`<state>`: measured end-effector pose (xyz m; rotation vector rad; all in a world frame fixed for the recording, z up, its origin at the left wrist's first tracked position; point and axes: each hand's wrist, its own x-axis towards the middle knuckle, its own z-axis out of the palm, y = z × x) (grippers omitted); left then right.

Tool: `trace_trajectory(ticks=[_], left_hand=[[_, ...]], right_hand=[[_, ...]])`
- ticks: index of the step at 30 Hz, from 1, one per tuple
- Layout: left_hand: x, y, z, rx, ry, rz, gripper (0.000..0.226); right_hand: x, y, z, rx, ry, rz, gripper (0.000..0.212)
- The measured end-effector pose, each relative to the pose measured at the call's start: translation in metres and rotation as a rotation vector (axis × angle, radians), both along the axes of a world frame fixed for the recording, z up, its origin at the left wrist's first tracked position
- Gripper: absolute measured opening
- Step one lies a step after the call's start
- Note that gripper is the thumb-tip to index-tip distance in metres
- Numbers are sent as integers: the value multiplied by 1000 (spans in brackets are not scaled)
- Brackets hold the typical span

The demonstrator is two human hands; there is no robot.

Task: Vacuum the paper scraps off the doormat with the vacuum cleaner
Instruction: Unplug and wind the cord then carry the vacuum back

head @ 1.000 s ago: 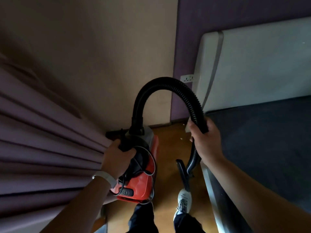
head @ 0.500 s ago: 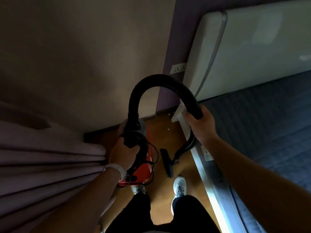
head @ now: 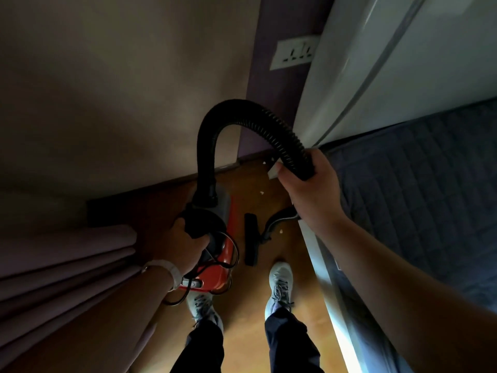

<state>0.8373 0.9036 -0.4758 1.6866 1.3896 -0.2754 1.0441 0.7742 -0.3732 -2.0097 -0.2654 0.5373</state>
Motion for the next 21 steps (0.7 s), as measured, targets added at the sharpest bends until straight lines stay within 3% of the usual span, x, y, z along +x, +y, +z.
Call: trace_trajectory(ticks=[13,21], left_hand=[[60,-14,-180,-68,91,37,41],[92,-20,-263,-42,62,33,36]], right_hand=[[79,15,-144,-140,-215,222,28],[96,-10,-247,-182,-123,179,24]])
